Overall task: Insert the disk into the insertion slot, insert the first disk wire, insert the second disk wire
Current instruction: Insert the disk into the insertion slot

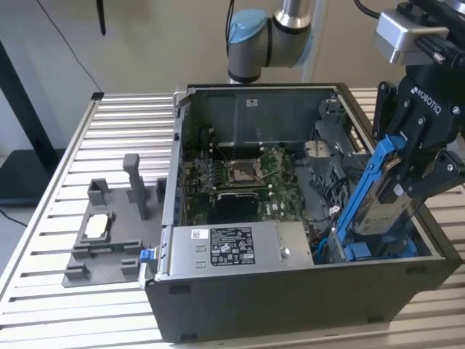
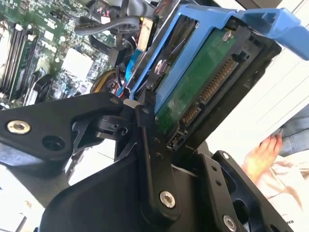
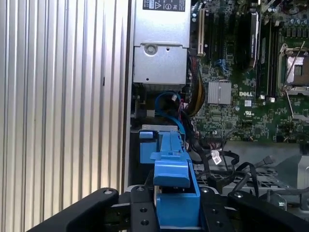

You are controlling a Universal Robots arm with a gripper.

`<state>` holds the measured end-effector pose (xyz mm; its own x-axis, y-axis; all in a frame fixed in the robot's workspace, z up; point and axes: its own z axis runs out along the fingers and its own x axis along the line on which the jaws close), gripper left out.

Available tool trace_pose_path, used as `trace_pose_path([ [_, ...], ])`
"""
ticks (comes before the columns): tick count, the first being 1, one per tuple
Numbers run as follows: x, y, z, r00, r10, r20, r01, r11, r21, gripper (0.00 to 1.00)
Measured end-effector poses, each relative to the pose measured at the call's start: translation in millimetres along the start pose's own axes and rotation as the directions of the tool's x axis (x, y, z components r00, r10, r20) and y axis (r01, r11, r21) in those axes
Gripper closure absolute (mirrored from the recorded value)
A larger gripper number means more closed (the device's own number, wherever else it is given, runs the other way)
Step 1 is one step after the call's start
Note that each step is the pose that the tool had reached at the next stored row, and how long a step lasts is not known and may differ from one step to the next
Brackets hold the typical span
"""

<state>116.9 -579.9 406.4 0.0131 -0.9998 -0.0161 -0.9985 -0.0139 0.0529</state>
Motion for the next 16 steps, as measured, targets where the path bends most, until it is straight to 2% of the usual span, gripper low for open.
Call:
trace_pose_path([
  [2,0.1,0.1,-0.1,0.9999,-0.001,0.0103,0.001,1.0000,0.0012,0.67],
  [6,0.1,0.2,-0.4,0.9999,-0.001,0.0121,0.001,0.9999,0.0150,0.67],
  [7,0.1,0.3,-0.9,0.9999,-0.001,0.0123,0.001,0.9997,0.0238,0.67],
  [10,0.1,0.2,-2.7,0.9999,-0.002,0.0117,0.001,0.9992,0.0398,0.67],
  [13,0.1,1.1,-3.4,0.9999,-0.002,0.0110,0.002,0.9982,0.0597,0.67],
  [14,0.0,1.8,-3.4,0.9999,-0.002,0.0109,0.002,0.9977,0.0682,0.67],
  [15,0.0,3.1,-3.3,0.9999,-0.003,0.0107,0.002,0.9967,0.0805,0.67],
  [16,0.0,4.7,-3.5,0.9999,-0.003,0.0108,0.002,0.9961,0.0886,0.67],
])
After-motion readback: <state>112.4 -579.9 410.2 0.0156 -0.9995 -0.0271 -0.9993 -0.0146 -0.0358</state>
